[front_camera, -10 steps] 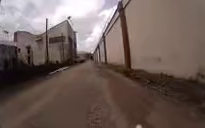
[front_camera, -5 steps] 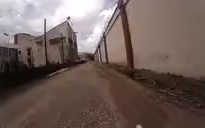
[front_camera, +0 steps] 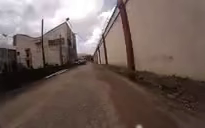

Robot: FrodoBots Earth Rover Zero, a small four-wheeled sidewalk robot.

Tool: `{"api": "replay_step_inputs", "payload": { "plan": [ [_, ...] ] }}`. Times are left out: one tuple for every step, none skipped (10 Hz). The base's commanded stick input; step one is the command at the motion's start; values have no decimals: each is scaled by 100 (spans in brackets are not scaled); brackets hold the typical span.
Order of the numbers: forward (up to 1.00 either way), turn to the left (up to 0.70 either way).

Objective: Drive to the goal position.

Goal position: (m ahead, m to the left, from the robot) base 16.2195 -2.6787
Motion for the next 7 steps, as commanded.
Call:
{"api": "replay_step_inputs", "payload": {
  "plan": [
    [50, 2],
    [50, 2],
    [50, 2],
    [50, 2],
    [50, 2],
    [50, 2],
    [50, 2]
  ]
}}
